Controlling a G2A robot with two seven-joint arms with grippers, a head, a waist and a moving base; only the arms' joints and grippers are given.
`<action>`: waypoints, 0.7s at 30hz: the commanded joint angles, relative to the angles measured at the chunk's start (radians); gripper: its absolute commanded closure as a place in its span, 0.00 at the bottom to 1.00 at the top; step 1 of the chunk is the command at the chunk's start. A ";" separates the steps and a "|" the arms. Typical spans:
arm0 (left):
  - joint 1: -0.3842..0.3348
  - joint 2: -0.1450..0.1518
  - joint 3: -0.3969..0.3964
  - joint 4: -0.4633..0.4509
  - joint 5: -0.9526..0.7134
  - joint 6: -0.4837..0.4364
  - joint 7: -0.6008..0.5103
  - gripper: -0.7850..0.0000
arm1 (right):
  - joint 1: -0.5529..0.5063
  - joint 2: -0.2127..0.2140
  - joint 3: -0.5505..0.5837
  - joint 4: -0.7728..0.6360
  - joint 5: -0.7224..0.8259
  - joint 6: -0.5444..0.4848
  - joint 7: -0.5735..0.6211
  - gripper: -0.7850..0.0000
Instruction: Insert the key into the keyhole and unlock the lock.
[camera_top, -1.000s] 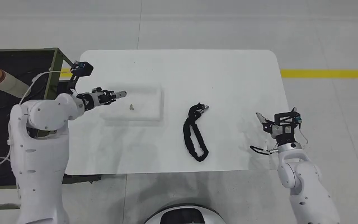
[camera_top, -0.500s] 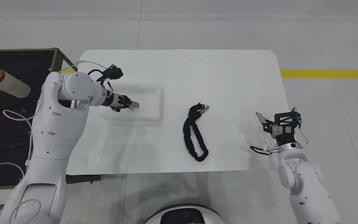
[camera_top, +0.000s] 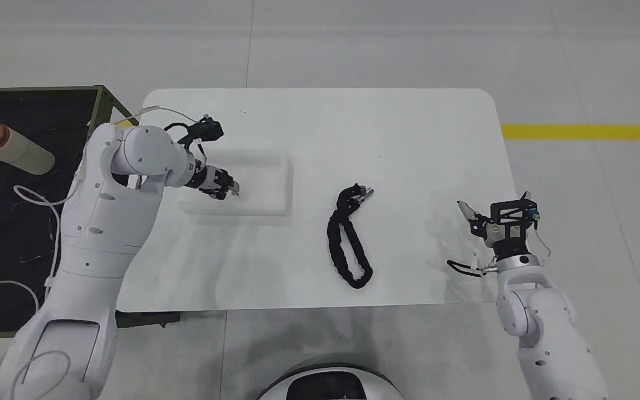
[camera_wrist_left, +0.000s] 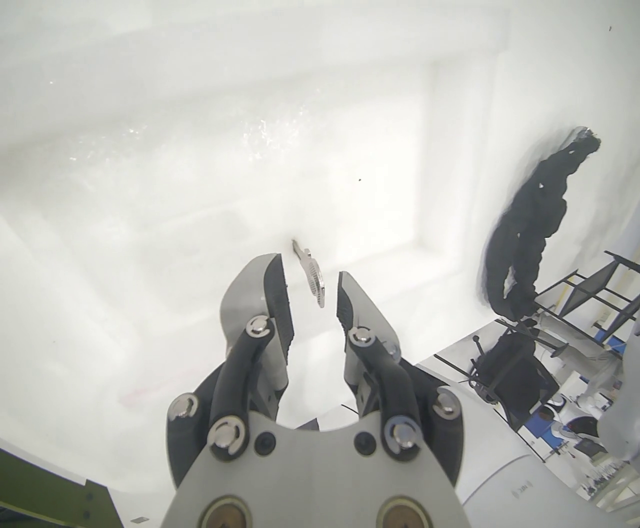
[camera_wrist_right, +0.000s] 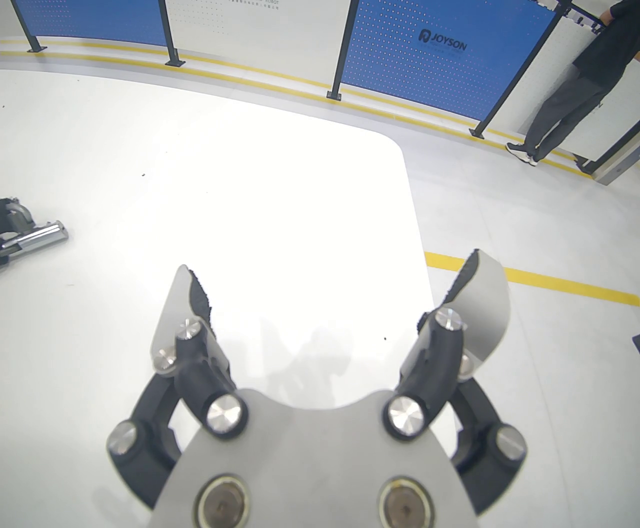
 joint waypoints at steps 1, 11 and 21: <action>-0.004 -0.002 0.010 0.010 0.001 -0.002 0.014 0.69 | 0.000 0.000 0.000 0.000 0.000 0.000 0.000 0.00; -0.039 -0.013 0.061 0.060 0.027 -0.004 0.039 0.76 | 0.000 0.000 0.000 0.000 0.000 0.000 0.000 0.00; -0.062 -0.015 0.079 0.045 0.093 0.018 0.020 1.00 | 0.000 0.000 0.000 0.000 0.000 0.000 0.000 0.00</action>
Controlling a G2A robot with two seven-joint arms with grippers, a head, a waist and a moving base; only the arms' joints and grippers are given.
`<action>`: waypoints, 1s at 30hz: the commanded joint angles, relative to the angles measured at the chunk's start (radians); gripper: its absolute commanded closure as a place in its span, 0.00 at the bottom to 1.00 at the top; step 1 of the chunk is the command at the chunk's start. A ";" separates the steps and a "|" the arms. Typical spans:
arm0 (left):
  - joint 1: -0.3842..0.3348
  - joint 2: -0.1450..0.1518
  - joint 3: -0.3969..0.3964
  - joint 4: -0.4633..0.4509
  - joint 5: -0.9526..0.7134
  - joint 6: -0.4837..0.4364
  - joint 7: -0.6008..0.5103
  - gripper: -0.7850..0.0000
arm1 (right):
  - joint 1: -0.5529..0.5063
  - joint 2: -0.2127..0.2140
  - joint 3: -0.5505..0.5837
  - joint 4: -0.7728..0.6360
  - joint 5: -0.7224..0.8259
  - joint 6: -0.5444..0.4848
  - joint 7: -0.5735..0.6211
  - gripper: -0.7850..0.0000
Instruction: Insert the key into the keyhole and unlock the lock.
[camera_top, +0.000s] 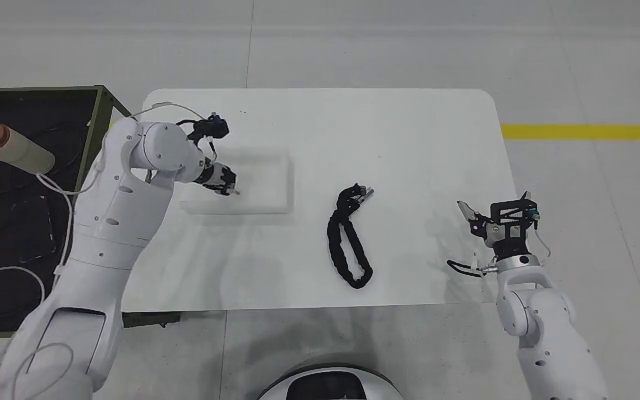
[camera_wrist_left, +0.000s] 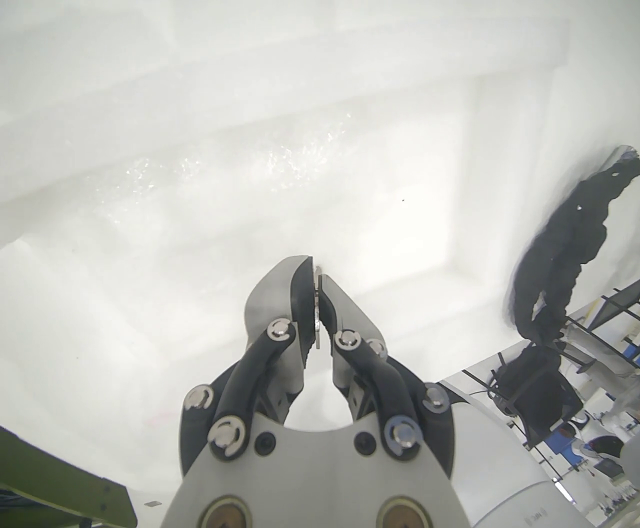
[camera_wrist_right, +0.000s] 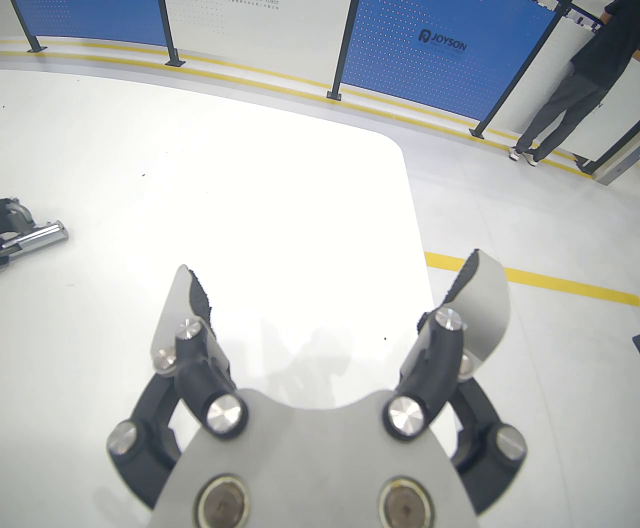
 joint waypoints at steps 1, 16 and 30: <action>-0.001 0.002 -0.002 -0.021 0.015 0.007 -0.014 1.00 | 0.000 0.000 0.000 0.000 0.000 0.000 0.000 0.00; -0.038 0.008 0.076 -0.155 0.200 0.186 -0.053 1.00 | 0.000 0.000 0.000 0.000 0.000 0.000 0.000 0.00; -0.115 0.028 0.074 0.083 -0.067 0.193 -0.053 1.00 | 0.000 0.000 0.000 0.000 0.000 0.000 0.000 0.00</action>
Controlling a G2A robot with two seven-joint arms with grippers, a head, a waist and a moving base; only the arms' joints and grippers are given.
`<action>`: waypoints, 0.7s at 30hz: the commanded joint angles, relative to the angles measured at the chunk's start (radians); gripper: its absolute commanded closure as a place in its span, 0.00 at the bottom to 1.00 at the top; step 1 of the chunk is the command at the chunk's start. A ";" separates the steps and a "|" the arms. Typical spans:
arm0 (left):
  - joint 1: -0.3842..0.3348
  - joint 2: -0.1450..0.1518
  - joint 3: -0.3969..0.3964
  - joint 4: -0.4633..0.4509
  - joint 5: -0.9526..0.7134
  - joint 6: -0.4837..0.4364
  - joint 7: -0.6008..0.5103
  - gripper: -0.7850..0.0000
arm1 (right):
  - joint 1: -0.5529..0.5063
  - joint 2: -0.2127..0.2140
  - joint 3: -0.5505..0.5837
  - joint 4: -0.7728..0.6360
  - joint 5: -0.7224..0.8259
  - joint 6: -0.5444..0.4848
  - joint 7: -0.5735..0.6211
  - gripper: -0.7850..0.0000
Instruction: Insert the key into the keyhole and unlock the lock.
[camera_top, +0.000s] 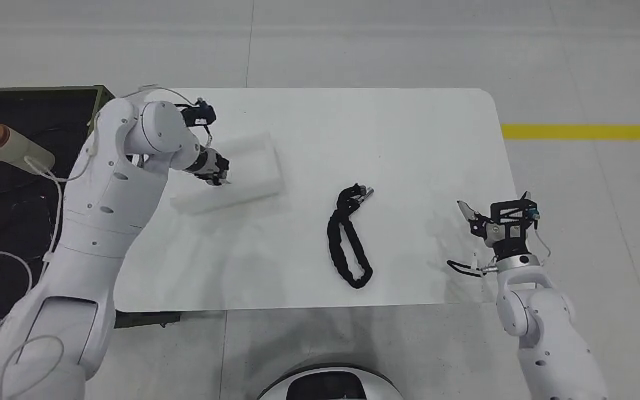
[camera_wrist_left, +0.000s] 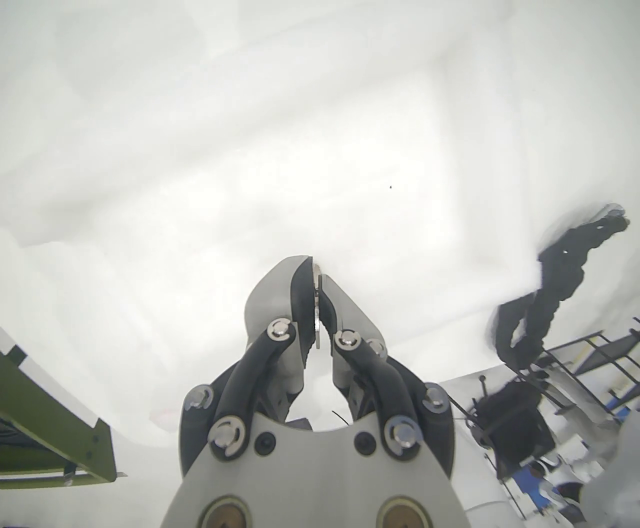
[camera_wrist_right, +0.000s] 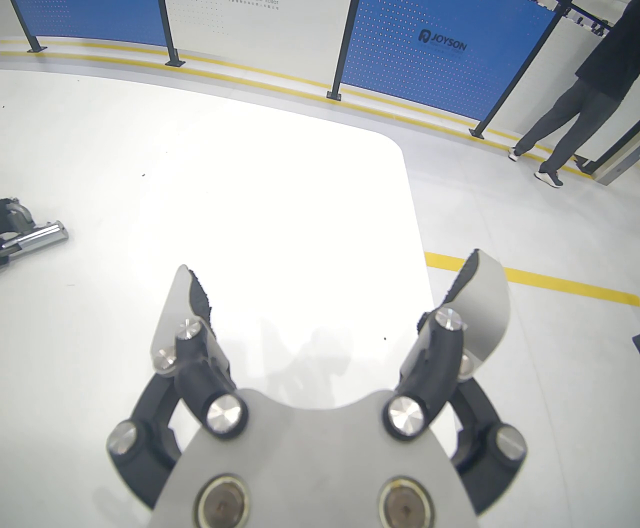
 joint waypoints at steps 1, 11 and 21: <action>-0.026 0.006 0.029 0.068 -0.078 0.000 0.000 1.00 | 0.000 0.000 0.000 0.000 0.000 0.000 0.000 0.00; -0.167 0.042 0.140 0.232 -0.268 0.006 0.005 1.00 | 0.000 0.000 0.000 0.000 0.000 0.000 0.000 0.00; -0.138 0.115 0.161 0.024 -0.330 0.084 0.084 1.00 | 0.000 0.000 0.000 0.000 0.000 0.000 0.000 0.00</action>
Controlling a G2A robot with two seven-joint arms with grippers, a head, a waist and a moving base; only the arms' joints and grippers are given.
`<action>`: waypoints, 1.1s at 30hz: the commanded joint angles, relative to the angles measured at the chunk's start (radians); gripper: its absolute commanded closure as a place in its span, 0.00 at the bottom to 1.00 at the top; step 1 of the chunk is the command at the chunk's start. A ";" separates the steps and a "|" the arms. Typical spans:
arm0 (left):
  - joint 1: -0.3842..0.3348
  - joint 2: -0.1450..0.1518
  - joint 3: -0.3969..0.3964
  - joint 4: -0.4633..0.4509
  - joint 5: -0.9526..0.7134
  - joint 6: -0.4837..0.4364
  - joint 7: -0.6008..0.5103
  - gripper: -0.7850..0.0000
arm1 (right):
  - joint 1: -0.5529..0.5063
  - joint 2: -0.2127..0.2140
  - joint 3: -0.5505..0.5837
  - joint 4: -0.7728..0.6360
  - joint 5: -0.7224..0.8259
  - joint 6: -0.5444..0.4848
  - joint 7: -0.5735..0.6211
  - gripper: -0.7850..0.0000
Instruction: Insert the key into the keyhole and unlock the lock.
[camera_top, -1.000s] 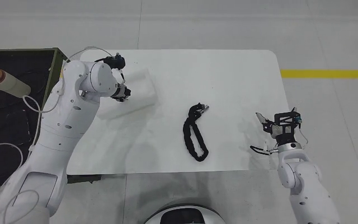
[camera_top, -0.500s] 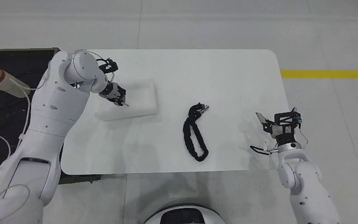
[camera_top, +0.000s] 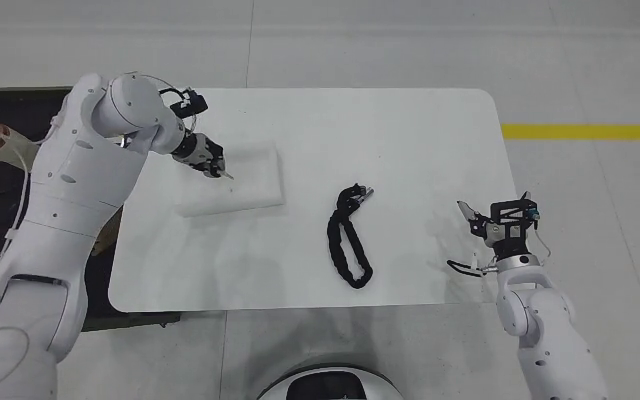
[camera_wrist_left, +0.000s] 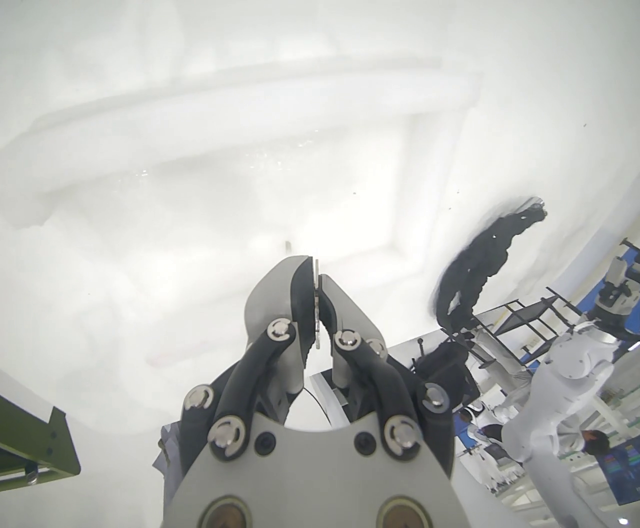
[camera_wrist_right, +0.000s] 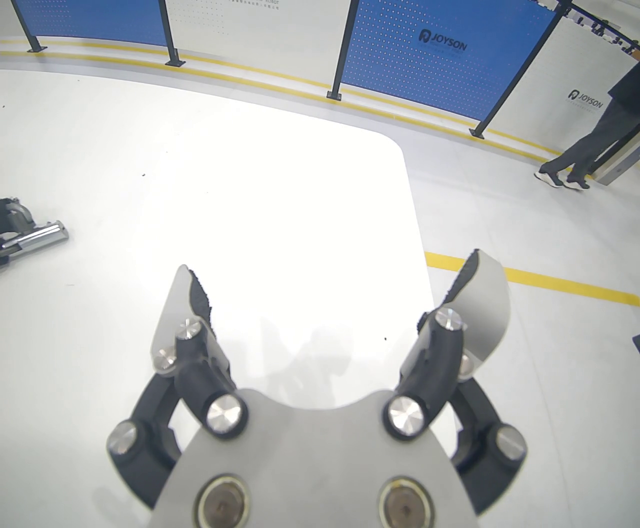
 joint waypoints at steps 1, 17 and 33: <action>0.031 0.025 -0.025 -0.088 0.013 0.057 0.057 1.00 | 0.000 0.000 0.000 0.000 0.000 0.000 0.000 0.00; 0.627 0.100 -0.561 -0.415 -0.599 -0.086 0.602 1.00 | 0.000 0.000 0.000 0.000 0.000 0.000 0.000 0.00; 0.697 0.083 -0.558 -0.298 -0.782 -0.330 0.581 1.00 | 0.000 0.000 0.000 0.000 0.000 0.000 0.000 0.00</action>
